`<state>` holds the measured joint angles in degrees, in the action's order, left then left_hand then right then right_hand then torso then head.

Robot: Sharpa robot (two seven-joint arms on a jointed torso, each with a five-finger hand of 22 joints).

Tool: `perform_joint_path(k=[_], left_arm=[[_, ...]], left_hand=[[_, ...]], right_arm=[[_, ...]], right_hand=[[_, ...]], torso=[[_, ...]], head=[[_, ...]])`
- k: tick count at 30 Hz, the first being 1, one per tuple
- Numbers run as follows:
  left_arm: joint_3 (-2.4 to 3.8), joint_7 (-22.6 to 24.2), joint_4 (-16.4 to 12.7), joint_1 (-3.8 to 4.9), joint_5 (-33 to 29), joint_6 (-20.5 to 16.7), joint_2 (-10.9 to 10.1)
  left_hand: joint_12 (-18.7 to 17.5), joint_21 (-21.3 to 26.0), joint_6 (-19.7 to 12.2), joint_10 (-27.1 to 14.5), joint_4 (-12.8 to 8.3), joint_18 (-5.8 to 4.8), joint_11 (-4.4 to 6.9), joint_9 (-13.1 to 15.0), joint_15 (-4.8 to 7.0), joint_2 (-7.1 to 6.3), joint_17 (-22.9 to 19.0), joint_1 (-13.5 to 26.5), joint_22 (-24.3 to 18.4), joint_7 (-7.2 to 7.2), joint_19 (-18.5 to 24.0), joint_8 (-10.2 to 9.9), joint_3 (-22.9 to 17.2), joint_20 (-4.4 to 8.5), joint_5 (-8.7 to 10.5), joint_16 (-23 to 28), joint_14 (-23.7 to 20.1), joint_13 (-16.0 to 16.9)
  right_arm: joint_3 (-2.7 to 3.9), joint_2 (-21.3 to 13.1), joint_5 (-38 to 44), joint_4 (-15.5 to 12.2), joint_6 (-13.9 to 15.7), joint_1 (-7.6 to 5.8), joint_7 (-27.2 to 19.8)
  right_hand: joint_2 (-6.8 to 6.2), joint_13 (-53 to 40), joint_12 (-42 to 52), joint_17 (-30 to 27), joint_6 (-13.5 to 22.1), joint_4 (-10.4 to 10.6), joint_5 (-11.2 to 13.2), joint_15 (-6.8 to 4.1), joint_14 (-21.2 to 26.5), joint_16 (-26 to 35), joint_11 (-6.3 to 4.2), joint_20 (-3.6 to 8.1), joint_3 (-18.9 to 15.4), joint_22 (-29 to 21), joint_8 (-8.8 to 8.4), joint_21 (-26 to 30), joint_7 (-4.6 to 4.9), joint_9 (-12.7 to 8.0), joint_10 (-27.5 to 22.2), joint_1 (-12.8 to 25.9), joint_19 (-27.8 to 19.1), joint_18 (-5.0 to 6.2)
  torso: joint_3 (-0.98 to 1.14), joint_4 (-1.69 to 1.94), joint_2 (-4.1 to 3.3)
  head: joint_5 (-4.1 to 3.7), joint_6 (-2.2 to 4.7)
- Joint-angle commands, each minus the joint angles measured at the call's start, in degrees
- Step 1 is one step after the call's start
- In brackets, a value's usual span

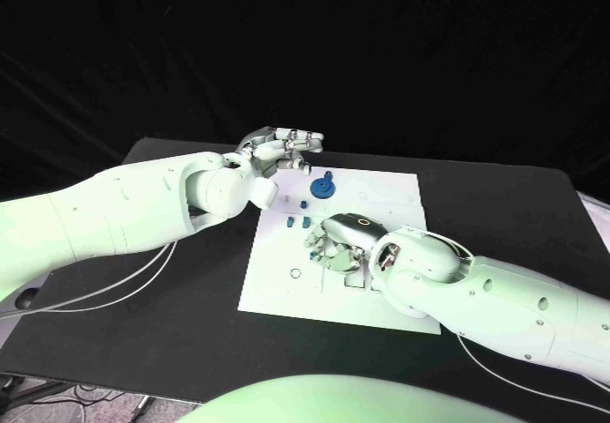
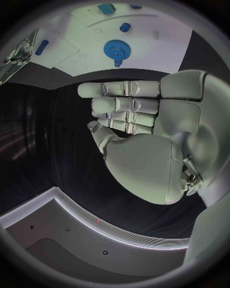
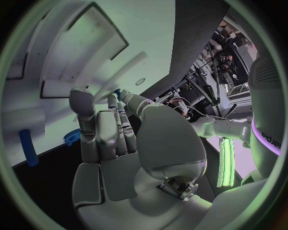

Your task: Assemble the parts on the task board

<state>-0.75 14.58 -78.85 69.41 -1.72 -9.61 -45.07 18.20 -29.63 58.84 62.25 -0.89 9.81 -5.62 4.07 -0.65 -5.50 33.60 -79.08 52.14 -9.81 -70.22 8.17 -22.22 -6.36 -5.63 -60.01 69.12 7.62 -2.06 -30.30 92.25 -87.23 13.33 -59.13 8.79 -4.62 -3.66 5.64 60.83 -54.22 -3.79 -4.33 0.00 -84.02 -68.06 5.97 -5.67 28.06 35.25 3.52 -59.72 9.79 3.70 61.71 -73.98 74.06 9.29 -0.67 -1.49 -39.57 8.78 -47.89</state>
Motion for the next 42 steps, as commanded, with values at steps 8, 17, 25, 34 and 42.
perform_joint_path(k=[8, 17, 25, 34, 42], left_arm=[[0.03, 0.18, 0.02, 0.03, 0.91, 0.89, 0.05], [0.03, 0.56, 0.30, 0.03, 1.22, 0.51, -0.08], [0.00, 2.47, -0.02, 0.02, 1.21, -1.82, -0.53], [-0.06, 4.10, 0.04, -0.01, 0.97, -4.13, -0.66], [-0.09, 4.33, -0.01, -0.09, 0.94, -4.65, -0.76]], left_hand=[[0.38, 0.20, -0.50, -0.56, 0.02, 0.58, 0.10, -0.07, -0.08, 0.51, 0.73, 0.09, -0.07, -0.04, -0.59, 0.33, 0.45, 0.00, 0.28, -0.66, 0.76, 0.09], [0.45, 0.19, -0.58, -0.62, -0.01, 0.57, 0.09, -0.07, -0.09, 0.50, 0.35, 0.06, -0.07, -0.08, -0.64, 0.34, 0.48, -0.01, 0.27, -0.50, 0.62, 0.11], [2.16, -0.20, -0.27, 0.47, -1.99, 0.70, 0.42, 0.06, 0.31, 1.27, 1.68, -2.68, 0.17, -0.06, -1.23, 1.06, -0.79, 0.29, -0.32, -1.60, 1.37, 0.66], [4.08, -6.61, 0.73, 2.01, -3.39, -0.21, 1.24, 0.24, 0.99, 1.54, 8.12, -3.53, 4.18, 0.58, -4.16, 2.25, -1.59, 0.93, -0.36, -5.96, 5.14, 1.39], [6.51, -11.37, 1.25, 2.86, -5.33, -0.92, 1.82, 0.22, 1.56, 1.42, 16.40, -4.47, 7.38, 0.99, -5.81, 3.06, -2.43, 1.55, -0.37, -10.87, 8.52, 3.06]], right_arm=[[-0.10, -0.89, 1.51, -0.61, 3.42, 0.28, 0.69], [0.53, -4.76, -1.62, -4.07, 7.14, 0.21, -1.46], [1.38, -11.42, -10.84, -7.20, 6.33, -4.28, -1.14], [1.47, -16.60, -8.54, -7.43, 0.57, -8.15, -0.03], [1.30, -17.17, -1.62, -6.44, -2.61, -8.58, 0.87]], right_hand=[[-0.36, -0.34, 1.28, -0.31, -1.83, -0.47, -0.76, 0.59, -1.65, -0.41, 0.16, -0.46, -0.31, 0.39, 1.42, -0.56, -0.01, 0.71, -1.61, -0.67, -0.70, -0.28], [-0.93, -0.52, 3.51, -3.79, -2.99, -0.55, -1.21, 0.35, -0.69, 1.87, -0.23, -0.45, -0.95, -2.50, 1.75, 0.95, -0.28, 0.82, -0.44, -0.25, -2.16, 0.29], [-0.97, -0.41, 4.68, -5.03, -3.63, -0.55, -2.35, 0.11, -0.35, 2.75, -0.52, -0.25, -1.01, -3.23, 1.77, 1.53, -0.36, 0.83, 0.68, -0.17, -2.75, 0.41], [-1.32, -0.03, 4.42, -5.55, -3.57, -0.90, -2.90, 0.10, -0.33, 3.03, -0.51, -0.25, -0.94, -3.50, 1.53, 1.72, -0.65, 0.73, -0.01, -0.46, -2.91, 0.41], [-1.71, 0.08, 4.22, -5.75, -3.48, -1.00, -2.90, 0.01, -0.37, 3.09, -0.65, -0.23, -1.12, -3.58, 1.34, 1.80, -1.00, 0.67, -0.49, -0.47, -2.96, 0.43]], torso=[[0.07, -0.06, 0.00], [0.01, -0.14, 0.09], [-0.01, -0.31, 0.13], [0.03, -0.56, 0.19], [-0.01, -0.42, 0.17]], head=[[-0.05, 0.06], [-0.61, 0.47], [-1.60, 1.44], [-2.23, 2.19], [-2.61, 2.45]])
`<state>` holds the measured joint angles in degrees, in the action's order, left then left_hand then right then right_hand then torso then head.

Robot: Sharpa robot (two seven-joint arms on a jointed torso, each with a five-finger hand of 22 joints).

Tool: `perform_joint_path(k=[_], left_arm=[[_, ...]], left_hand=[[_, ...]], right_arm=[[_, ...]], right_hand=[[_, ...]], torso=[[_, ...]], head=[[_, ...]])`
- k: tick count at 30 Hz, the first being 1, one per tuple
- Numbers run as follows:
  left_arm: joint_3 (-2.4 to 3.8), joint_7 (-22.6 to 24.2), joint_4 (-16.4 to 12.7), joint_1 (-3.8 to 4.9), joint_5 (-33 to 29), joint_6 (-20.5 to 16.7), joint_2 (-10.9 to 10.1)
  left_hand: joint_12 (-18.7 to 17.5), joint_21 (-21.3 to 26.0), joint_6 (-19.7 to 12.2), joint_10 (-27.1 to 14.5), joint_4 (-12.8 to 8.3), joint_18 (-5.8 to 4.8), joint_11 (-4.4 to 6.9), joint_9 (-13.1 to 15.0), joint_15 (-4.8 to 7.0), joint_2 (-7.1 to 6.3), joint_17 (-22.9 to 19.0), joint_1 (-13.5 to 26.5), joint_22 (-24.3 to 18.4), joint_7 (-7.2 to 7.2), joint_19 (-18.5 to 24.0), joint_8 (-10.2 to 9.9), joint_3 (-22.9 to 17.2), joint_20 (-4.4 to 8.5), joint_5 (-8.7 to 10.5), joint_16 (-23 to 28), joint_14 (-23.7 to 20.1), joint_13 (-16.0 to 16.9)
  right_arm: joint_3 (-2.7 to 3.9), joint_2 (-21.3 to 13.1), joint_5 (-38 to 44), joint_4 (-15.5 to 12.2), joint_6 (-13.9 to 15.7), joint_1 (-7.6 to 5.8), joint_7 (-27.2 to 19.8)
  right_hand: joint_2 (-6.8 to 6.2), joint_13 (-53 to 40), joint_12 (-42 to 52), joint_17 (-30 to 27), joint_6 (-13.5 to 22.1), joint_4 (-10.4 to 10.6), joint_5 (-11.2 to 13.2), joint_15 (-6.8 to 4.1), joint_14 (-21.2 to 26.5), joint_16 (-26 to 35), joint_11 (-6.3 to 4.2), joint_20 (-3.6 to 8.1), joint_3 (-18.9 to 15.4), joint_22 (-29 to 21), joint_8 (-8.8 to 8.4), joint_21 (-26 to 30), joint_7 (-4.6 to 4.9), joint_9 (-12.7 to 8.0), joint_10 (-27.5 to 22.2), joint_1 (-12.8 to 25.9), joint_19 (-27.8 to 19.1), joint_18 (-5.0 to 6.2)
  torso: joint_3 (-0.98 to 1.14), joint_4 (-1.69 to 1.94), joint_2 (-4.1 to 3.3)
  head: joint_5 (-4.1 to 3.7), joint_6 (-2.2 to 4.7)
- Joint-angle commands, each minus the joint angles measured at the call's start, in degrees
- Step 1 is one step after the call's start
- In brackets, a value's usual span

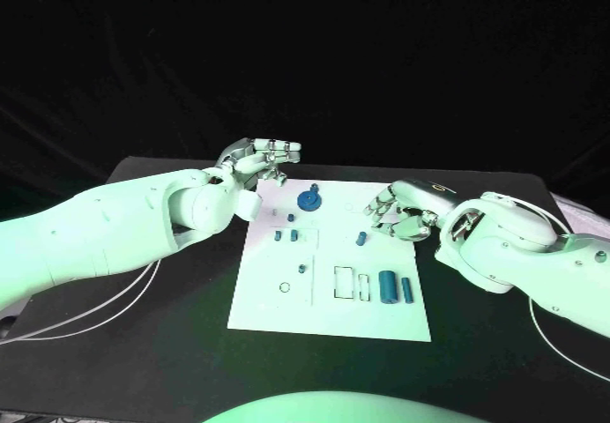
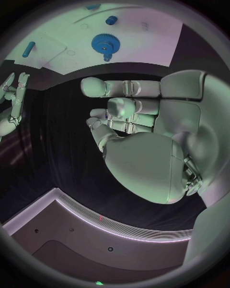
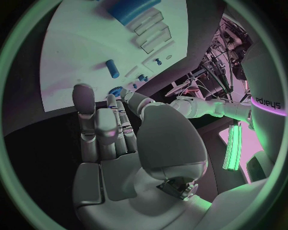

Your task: Assemble the parts on the task board

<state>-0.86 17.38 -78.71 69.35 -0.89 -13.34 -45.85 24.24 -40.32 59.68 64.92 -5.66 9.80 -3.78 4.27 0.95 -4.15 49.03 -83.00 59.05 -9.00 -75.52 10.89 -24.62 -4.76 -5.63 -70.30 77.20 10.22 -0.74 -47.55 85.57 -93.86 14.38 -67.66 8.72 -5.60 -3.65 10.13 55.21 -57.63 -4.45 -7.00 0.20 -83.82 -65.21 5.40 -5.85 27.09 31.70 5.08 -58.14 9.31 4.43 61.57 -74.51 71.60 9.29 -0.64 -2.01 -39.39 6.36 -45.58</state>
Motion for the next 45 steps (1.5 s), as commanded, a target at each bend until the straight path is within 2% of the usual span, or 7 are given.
perform_joint_path(k=[1, 17, 24, 30, 34, 39, 45], left_arm=[[0.02, 1.52, -0.15, -0.04, 0.11, -0.94, 0.01], [0.01, 0.75, -0.26, -0.12, 0.15, -1.17, 0.06], [0.01, 0.23, -0.39, -0.17, 0.78, -1.03, 0.04], [0.01, 0.01, -0.53, -0.19, 1.63, -0.96, 0.04], [0.01, -0.03, -0.57, -0.21, 2.24, -0.96, 0.06], [0.01, -0.12, -0.55, -0.23, 2.58, -0.99, 0.07], [0.02, -0.32, -0.52, -0.24, 2.68, -0.73, 0.07]], left_hand=[[0.70, -1.27, 0.47, 0.13, -0.76, -0.99, 0.01, 0.01, -0.03, 0.07, 2.04, -0.60, 0.87, 0.19, -0.69, 0.41, -0.18, 0.00, -0.36, -1.17, 0.81, 0.66], [3.08, -1.25, 0.02, -1.20, -2.75, -0.89, -0.33, -0.13, -0.21, -0.47, 4.94, -0.16, 1.53, -0.09, 0.26, 1.02, -2.00, 0.06, -0.69, -2.94, 1.07, 2.85], [6.50, -2.58, -2.75, -2.69, -4.82, -0.94, -0.95, 0.13, -0.63, -0.93, 7.23, -0.35, 3.17, -0.78, 1.40, 2.33, -2.87, -0.13, -0.61, -4.42, 0.91, 5.02], [10.77, -5.45, -4.43, -4.09, -6.47, -1.08, -1.11, 0.85, -0.86, -1.36, 10.59, -0.08, 5.54, -0.84, 1.54, 4.86, -4.21, -0.17, -0.84, -6.46, 1.76, 7.53], [17.07, -7.82, -6.68, -6.87, -7.59, -1.22, -1.05, 2.09, -0.89, -1.31, 14.15, 0.85, 7.56, -0.87, 1.81, 8.82, -6.01, -0.36, -0.91, -8.65, 2.54, 11.40], [20.00, -10.76, -7.22, -7.73, -7.91, -1.71, -0.83, 3.02, -0.68, -1.27, 14.62, 1.58, 9.39, -0.55, 0.87, 11.82, -6.97, -0.44, -1.33, -9.09, 2.78, 13.04], [20.53, -14.21, -7.82, -7.97, -7.70, -2.34, -0.70, 3.17, -0.54, -1.33, 16.83, 2.55, 11.23, -0.39, -0.90, 12.86, -7.83, -0.38, -1.97, -10.21, 4.25, 13.51]], right_arm=[[-0.05, 0.15, 5.65, 0.29, -3.87, -0.05, 1.04], [-0.70, 3.93, 10.19, 3.11, -5.77, 0.65, 1.22], [-0.87, 4.68, 11.63, 3.65, -7.00, 1.03, 1.18], [-0.93, 4.88, 12.55, 3.68, -6.85, 1.26, 1.49], [-0.94, 5.14, 13.03, 3.88, -6.79, 1.35, 1.66], [-0.95, 5.76, 13.36, 4.30, -6.64, 1.66, 1.73], [-0.95, 6.34, 13.83, 4.83, -6.00, 2.02, 1.90]], right_hand=[[-0.79, 0.08, -0.30, -0.16, -0.06, -0.35, -0.20, -0.20, -0.58, 0.25, -0.10, -0.03, -0.19, -0.08, -0.24, 0.25, -0.56, -0.07, -0.44, 0.08, -0.51, 0.43], [-0.79, 0.11, -0.62, -0.37, -0.12, -0.28, 0.15, -0.24, -0.65, 0.28, -0.16, 0.01, -0.29, -0.32, -0.38, 0.44, -0.77, -0.10, -1.22, 0.07, -0.61, 0.45], [-0.29, 0.01, -0.34, -0.46, -0.72, -0.11, 0.60, -0.37, -0.74, 0.22, -0.33, 0.09, -0.21, -0.14, -0.21, 0.35, -0.87, -0.01, -0.85, -0.02, -0.49, 0.43], [-0.28, 0.00, -0.25, -0.56, -0.89, -0.09, 0.78, -0.41, -0.75, 0.25, -0.38, 0.12, -0.26, -0.10, -0.16, 0.32, -0.91, 0.02, -0.70, -0.03, -0.44, 0.43], [-0.24, 0.00, -0.22, -0.57, -0.99, -0.09, 0.86, -0.44, -0.76, 0.24, -0.41, 0.14, -0.25, -0.09, -0.14, 0.31, -0.91, 0.03, -0.66, -0.06, -0.42, 0.43], [0.40, -0.05, 0.27, -0.65, -2.07, -0.04, 1.29, -0.64, -0.85, 0.15, -0.63, 0.31, -0.04, 0.05, 0.27, 0.21, -1.08, 0.22, 0.23, -0.39, -0.25, 0.40], [1.31, -0.10, 1.01, 0.11, -3.81, 0.04, 1.87, -0.80, -1.15, -0.65, -0.90, 0.48, 0.27, 1.25, 0.99, -0.56, -1.21, 0.55, 1.92, -0.77, 0.37, 0.20]], torso=[[-0.05, 0.09, -0.02], [-0.06, 0.11, -0.07], [-0.05, 0.04, -0.06], [-0.04, 0.02, -0.04], [-0.06, 0.10, -0.05], [-0.05, 0.10, -0.05], [-0.08, 0.08, -0.04]], head=[[-0.22, 0.16], [-0.21, 0.14], [-0.10, -0.09], [-0.12, -0.16], [-0.23, -0.20], [-0.21, -0.23], [-0.22, -0.27]])
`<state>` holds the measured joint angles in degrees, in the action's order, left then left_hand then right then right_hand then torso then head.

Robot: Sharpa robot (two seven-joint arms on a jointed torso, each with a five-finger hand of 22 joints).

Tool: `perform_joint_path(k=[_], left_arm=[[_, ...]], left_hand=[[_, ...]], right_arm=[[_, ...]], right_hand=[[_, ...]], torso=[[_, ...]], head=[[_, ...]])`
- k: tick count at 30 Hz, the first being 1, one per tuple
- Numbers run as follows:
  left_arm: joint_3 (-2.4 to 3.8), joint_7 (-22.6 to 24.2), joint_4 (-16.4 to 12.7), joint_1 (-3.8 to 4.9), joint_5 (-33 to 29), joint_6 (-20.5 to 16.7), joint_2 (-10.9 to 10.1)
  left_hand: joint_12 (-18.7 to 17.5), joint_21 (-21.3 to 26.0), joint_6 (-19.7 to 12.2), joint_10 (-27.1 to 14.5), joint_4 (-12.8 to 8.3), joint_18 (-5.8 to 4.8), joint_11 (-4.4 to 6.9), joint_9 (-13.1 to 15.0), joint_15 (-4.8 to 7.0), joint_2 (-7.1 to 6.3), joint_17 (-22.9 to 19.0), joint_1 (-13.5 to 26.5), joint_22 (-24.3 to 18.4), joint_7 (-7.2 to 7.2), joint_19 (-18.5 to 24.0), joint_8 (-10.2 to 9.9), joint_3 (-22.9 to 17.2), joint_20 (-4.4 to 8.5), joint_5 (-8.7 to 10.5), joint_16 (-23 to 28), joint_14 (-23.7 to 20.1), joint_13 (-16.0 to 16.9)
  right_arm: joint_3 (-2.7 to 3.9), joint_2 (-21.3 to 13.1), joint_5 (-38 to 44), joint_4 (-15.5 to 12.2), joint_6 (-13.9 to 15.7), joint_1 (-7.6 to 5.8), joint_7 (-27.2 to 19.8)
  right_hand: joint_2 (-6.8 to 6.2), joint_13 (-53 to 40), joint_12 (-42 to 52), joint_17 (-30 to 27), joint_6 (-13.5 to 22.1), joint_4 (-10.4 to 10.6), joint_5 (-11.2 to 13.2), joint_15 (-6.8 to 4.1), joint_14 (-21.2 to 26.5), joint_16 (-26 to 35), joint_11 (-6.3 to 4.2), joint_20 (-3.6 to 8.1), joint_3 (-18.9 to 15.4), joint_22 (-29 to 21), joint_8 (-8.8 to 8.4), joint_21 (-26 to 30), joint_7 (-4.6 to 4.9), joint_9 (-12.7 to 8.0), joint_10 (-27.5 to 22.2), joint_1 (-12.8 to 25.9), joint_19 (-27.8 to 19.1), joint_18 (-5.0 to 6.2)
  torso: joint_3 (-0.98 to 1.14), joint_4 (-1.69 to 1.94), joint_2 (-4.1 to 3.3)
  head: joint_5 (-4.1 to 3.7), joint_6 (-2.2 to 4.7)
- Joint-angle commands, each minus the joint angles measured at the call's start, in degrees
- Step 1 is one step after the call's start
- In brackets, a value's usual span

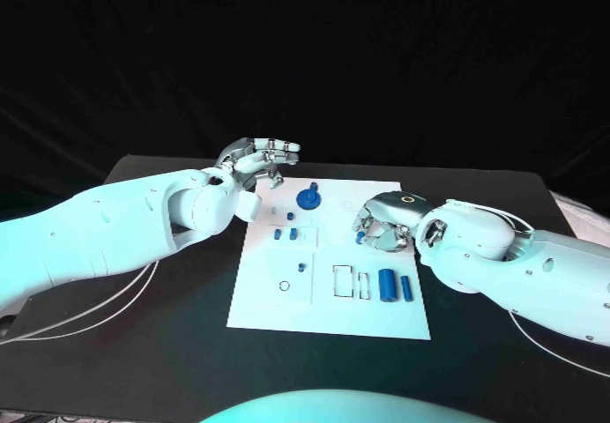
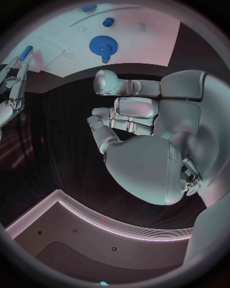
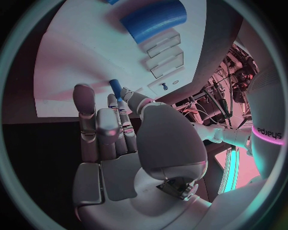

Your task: Assemble the parts on the task board

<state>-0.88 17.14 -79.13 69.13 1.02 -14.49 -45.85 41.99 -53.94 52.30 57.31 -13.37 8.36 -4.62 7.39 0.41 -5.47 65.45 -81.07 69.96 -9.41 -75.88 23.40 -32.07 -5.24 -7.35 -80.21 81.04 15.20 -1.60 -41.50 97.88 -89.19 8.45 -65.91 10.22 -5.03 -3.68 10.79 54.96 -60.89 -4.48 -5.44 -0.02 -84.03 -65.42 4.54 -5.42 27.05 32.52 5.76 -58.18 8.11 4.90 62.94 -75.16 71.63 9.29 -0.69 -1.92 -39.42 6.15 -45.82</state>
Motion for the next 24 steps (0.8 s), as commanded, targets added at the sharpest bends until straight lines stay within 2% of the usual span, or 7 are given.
perform_joint_path(k=[1, 10, 24], left_arm=[[0.04, -0.13, -0.09, -0.01, 0.81, 0.44, 0.07], [0.04, -0.21, -0.11, -0.01, 0.97, 0.50, 0.06], [0.04, 0.19, -0.11, -0.01, 0.33, 0.57, 0.01]], left_hand=[[2.77, -0.90, -0.52, -0.36, 0.02, -0.97, 0.15, 0.05, 0.02, -0.05, 0.58, 0.73, 0.48, 0.03, -0.72, 0.45, -0.52, 0.11, -0.33, -0.39, 0.55, 8.56], [1.92, -1.80, -1.00, -0.01, 0.13, -1.14, 0.26, -0.17, 0.13, -0.62, 2.76, 1.65, 0.84, 0.11, -1.49, 0.57, -1.37, 0.17, -0.68, -1.20, 1.79, 8.43], [0.21, -0.10, -1.43, 0.57, 0.55, -0.86, 0.30, -0.50, 0.13, -0.89, 2.10, 2.53, -0.25, 0.06, -1.09, 0.46, -1.95, 0.17, 0.20, -0.66, 1.75, 7.89]], right_arm=[[-0.09, 0.37, 1.56, 0.24, 0.03, 0.32, 0.43], [-0.12, 1.05, 2.33, 1.07, -0.22, 0.54, 0.85], [-0.24, 1.82, 3.09, 2.05, -1.06, 0.93, 1.02]], right_hand=[[0.81, -0.07, 0.42, 0.46, -0.73, 0.09, 0.34, -0.60, -0.98, -0.57, -0.06, 0.06, 0.33, 0.60, 0.37, -0.64, -0.04, 0.11, 0.73, -0.14, 0.43, 0.17], [1.09, -0.05, 0.70, 0.74, -1.73, 0.12, 0.70, -0.76, -1.13, -1.02, -0.31, 0.22, 0.27, 1.10, 0.73, -1.01, -0.24, 0.30, 1.75, -0.21, 0.72, 0.09], [1.52, -0.05, 0.81, 0.91, -2.71, 0.20, 1.75, -1.00, -1.20, -1.42, -0.62, 0.41, 0.11, 1.41, 1.04, -1.26, -0.55, 0.50, 2.74, -0.27, 0.90, 0.05]], torso=[[-0.03, 0.00, 0.00], [-0.04, 0.00, 0.01], [0.01, -0.02, -0.01]], head=[[-0.01, -0.03], [-0.09, -0.09], [-0.28, -0.23]])
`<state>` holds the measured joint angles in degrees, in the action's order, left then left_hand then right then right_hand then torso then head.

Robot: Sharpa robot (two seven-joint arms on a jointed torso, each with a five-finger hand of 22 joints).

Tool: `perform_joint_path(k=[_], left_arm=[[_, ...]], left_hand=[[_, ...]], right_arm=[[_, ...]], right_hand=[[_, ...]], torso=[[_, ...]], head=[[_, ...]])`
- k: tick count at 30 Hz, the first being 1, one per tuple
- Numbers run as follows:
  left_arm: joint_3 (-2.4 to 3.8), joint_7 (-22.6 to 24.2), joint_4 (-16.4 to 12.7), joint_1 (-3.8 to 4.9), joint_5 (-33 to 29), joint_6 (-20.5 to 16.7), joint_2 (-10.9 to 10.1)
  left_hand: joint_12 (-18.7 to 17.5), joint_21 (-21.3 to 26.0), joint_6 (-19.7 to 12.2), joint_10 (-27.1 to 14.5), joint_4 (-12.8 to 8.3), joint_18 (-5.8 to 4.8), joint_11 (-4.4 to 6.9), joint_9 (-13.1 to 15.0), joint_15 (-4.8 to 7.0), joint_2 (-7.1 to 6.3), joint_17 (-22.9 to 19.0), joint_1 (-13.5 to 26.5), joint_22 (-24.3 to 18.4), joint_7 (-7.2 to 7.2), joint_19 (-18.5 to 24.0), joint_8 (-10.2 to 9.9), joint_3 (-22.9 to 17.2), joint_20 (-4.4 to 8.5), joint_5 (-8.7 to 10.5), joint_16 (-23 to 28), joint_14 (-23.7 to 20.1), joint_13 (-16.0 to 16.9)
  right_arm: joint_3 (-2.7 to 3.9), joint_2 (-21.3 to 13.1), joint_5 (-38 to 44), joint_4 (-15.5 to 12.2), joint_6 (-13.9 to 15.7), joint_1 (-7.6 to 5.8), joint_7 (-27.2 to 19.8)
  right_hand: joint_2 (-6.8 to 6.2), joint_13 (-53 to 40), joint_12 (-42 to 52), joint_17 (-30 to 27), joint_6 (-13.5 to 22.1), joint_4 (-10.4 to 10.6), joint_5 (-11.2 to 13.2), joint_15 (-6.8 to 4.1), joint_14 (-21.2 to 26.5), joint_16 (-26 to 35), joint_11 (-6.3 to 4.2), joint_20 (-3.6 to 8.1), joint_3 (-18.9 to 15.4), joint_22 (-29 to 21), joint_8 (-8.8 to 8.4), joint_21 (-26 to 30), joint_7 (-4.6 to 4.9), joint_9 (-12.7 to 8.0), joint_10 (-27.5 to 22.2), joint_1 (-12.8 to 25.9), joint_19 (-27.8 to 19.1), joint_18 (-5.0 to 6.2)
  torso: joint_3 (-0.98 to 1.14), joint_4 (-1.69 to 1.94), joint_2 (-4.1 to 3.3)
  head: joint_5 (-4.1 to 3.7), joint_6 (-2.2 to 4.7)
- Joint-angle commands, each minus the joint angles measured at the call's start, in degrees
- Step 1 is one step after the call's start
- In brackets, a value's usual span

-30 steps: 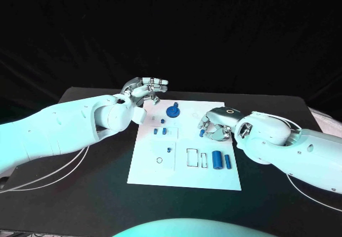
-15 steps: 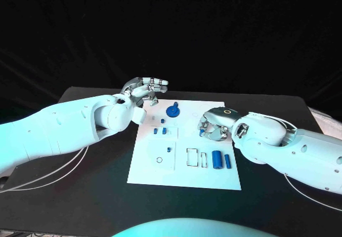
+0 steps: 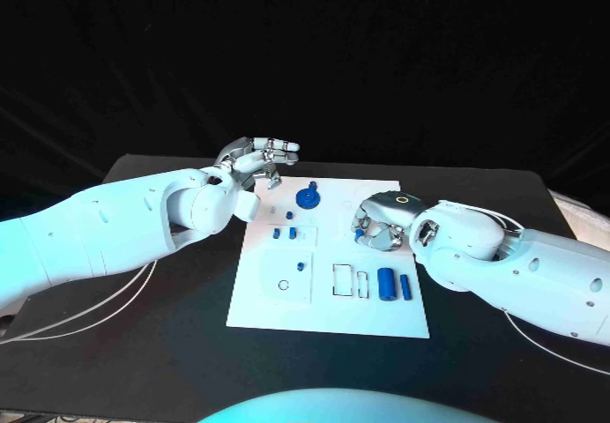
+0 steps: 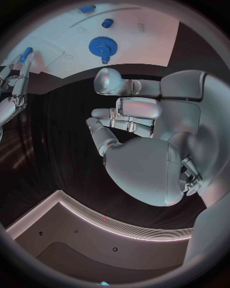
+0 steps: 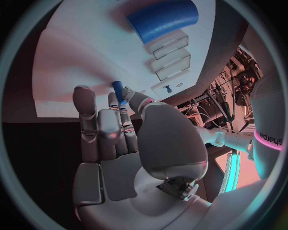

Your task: Assemble the parts on the task board

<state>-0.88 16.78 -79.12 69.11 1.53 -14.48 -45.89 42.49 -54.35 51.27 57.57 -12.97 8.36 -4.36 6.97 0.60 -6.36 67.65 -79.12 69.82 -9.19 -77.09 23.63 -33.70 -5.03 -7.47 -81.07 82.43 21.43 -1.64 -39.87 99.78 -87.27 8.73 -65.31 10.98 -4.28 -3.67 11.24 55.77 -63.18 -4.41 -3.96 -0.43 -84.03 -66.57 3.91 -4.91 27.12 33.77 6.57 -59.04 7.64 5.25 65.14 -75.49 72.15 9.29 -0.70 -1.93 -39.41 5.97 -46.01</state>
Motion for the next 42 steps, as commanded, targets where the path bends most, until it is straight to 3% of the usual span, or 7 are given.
perform_joint_path(k=[1, 5, 13, 17, 22, 33, 42], left_arm=[[0.03, 0.58, -0.13, 0.00, -0.20, 0.59, 0.04], [0.03, 0.70, -0.15, 0.00, -0.30, 0.67, 0.05], [0.03, 0.76, -0.10, 0.00, -0.62, 0.82, 0.11], [0.03, 0.74, -0.07, 0.00, -1.04, 1.06, 0.10], [0.03, 0.73, -0.02, 0.00, -1.31, 1.21, 0.10], [0.03, 0.61, -0.01, 0.00, -1.46, 1.48, 0.10], [0.03, 0.54, 0.03, 0.00, -1.56, 1.57, 0.34]], left_hand=[[-0.35, 0.46, -0.44, 0.32, 0.18, -0.84, 0.03, -0.10, -0.06, 0.02, -0.17, 0.60, -0.20, -0.17, 0.18, 0.22, -0.34, -0.05, 0.33, 0.24, 0.33, 1.65], [-0.41, 0.77, -0.49, 0.33, 0.22, -0.78, 0.02, -0.12, -0.07, 0.04, -0.27, 0.63, -0.38, -0.18, 0.29, 0.20, -0.36, -0.05, 0.35, 0.30, 0.28, 1.63], [-0.51, 1.31, -0.46, 0.35, 0.30, -0.69, 0.02, -0.13, -0.09, 0.10, -0.44, 0.70, -0.69, -0.19, 0.51, 0.25, -0.40, -0.07, 0.40, 0.41, 0.20, 1.60], [-0.64, 1.87, -0.55, 0.27, 0.40, -0.59, -0.01, -0.16, -0.12, 0.15, -0.67, 0.78, -1.01, -0.22, 0.75, 0.25, -0.44, -0.08, 0.44, 0.54, 0.10, 1.58], [-1.01, 2.85, -0.72, -0.02, 0.56, -0.43, -0.07, -0.22, -0.17, 0.19, -1.27, 0.90, -1.57, -0.29, 1.20, 0.26, -0.51, -0.13, 0.51, 0.88, -0.19, 1.46], [-1.77, 5.19, -0.97, -0.43, 0.72, -0.01, -0.18, -0.32, -0.24, 0.36, -3.34, 0.82, -2.92, -0.39, 2.25, 0.37, -0.60, -0.18, 0.59, 2.02, -1.11, 1.14], [-2.04, 5.28, -0.99, -0.58, 0.78, -0.01, -0.23, -0.34, -0.27, 0.49, -3.25, 0.76, -2.99, -0.43, 2.31, 0.42, -0.62, -0.20, 0.57, 2.04, -1.12, 1.01]], right_arm=[[-0.20, 0.22, 1.37, 0.15, -1.22, 0.36, 0.25], [-0.21, 0.31, 1.80, 0.16, 0.23, 0.43, 0.14], [-0.20, -0.26, 1.56, -0.44, 9.14, 0.59, -0.46], [-0.10, -1.10, 0.41, -1.22, 11.95, 0.63, -0.72], [0.16, -2.20, -2.37, -2.37, 12.88, 0.51, -1.62], [0.61, -4.97, -6.27, -8.01, 13.07, -0.02, -2.32], [0.48, -1.85, -8.44, -10.85, 10.99, 0.74, -3.54]], right_hand=[[0.89, -0.09, 0.41, 0.26, -0.68, 0.13, 0.30, -0.65, -1.25, -0.44, -0.09, -0.05, 0.02, 0.40, 0.36, -0.56, -0.18, 0.22, 0.81, 0.02, 0.49, 0.01], [1.40, -0.17, 0.63, 0.85, -1.67, 0.18, 0.49, -0.92, -1.42, -1.06, -0.48, 0.17, -0.04, 1.12, 0.80, -1.05, -0.59, 0.49, 1.92, -0.11, 0.83, -0.09], [1.87, -0.23, 0.73, 1.78, -2.61, 0.36, 0.75, -1.28, -1.66, -2.00, -0.87, 0.51, -0.27, 2.36, 1.24, -1.90, -0.95, 0.87, 3.16, -0.03, 1.40, -0.28], [1.89, -0.23, 0.73, 1.86, -2.73, 0.35, 0.72, -1.33, -1.68, -2.10, -0.94, 0.56, -0.29, 2.57, 1.30, -2.04, -1.00, 0.92, 3.34, -0.05, 1.49, -0.31], [1.98, -0.23, 0.69, 1.65, -2.77, 0.36, 0.58, -1.37, -1.65, -2.01, -0.98, 0.62, -0.25, 2.44, 1.32, -1.98, -1.02, 0.97, 3.46, -0.10, 1.45, -0.29], [2.06, -0.21, 0.63, 1.69, -2.75, 0.36, 0.43, -1.39, -1.65, -2.06, -0.98, 0.65, -0.20, 2.62, 1.30, -2.09, -1.01, 0.99, 3.48, -0.14, 1.49, -0.32], [2.11, -0.20, 0.61, 1.80, -2.77, 0.39, 0.37, -1.40, -1.66, -2.16, -0.98, 0.67, -0.19, 2.73, 1.31, -2.16, -1.00, 1.01, 3.53, -0.14, 1.53, -0.34]], torso=[[0.01, -0.02, -0.01], [-0.04, -0.06, 0.05], [0.01, 0.00, 0.04], [-0.02, 0.01, 0.01], [-0.03, -0.04, 0.04], [0.00, -0.05, 0.04], [-0.02, -0.01, 0.03]], head=[[-0.12, -0.05], [-0.17, -0.06], [-0.21, -0.02], [-0.17, 0.00], [-0.15, -0.01], [-0.05, 0.02], [0.34, 0.01]])
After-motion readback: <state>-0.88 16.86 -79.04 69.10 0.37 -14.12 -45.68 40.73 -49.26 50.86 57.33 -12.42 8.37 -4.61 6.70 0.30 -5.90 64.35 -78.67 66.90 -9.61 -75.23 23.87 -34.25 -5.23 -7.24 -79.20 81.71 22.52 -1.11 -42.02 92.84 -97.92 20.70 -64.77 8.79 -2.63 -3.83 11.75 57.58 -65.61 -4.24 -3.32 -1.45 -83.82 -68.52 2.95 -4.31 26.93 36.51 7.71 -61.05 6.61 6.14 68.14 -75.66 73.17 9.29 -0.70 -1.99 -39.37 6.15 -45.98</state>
